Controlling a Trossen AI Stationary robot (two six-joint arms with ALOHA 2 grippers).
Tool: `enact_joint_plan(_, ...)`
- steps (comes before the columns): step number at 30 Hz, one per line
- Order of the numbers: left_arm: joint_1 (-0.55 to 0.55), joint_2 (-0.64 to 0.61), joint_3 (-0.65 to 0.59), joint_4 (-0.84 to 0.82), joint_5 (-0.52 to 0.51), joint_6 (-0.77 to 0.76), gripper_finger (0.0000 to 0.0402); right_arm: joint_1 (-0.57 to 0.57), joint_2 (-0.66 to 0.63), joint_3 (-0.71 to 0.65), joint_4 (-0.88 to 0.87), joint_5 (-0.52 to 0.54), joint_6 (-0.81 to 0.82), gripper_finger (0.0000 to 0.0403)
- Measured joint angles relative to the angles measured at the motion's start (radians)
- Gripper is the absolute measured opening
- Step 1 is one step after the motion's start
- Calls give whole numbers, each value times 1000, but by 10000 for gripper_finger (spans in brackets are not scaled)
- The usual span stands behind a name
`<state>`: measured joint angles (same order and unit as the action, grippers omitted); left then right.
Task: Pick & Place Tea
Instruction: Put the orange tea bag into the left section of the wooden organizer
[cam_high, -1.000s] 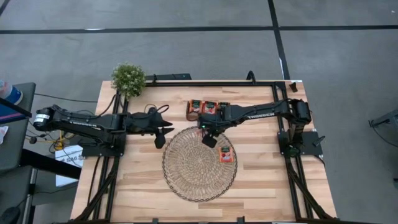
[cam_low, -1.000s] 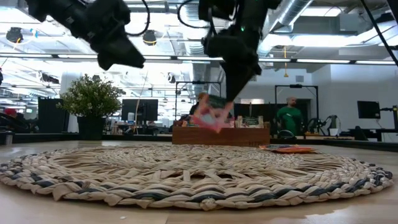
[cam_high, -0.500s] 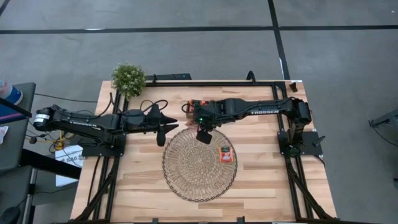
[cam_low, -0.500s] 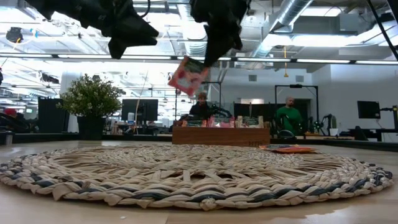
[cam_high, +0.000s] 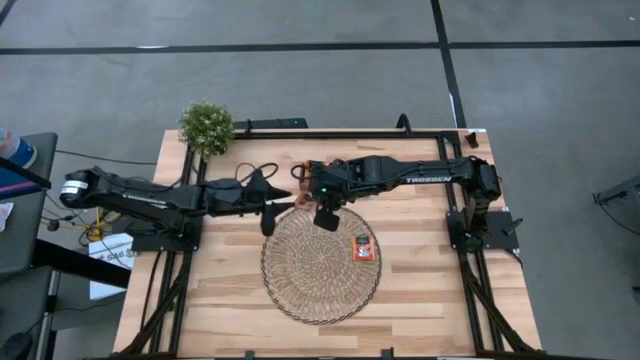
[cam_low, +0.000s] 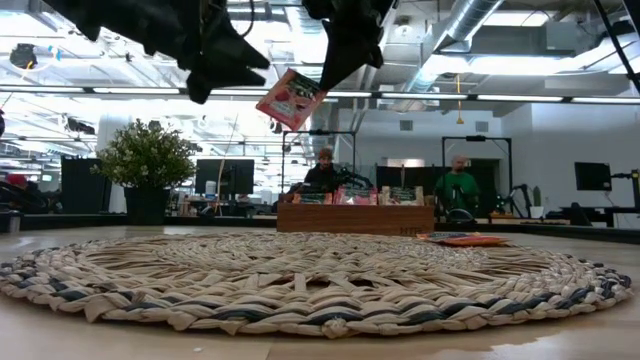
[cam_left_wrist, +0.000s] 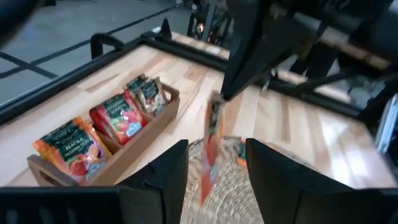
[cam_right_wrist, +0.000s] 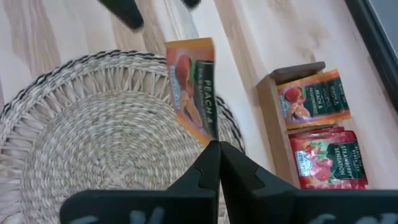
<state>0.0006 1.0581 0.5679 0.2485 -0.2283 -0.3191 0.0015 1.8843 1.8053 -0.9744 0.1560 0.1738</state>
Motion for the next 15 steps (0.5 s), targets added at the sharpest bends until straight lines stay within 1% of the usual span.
enact_joint_plan(4,6,52,47,-1,4,37,156,-1,0,0,-12,0,-2,0)
enact_joint_plan(8,21,90,97,-6,30,72,156,-1,0,0,-15,0,-11,0)
enact_joint_plan(15,51,141,152,-60,68,79,156,-2,0,0,-20,0,-26,0)
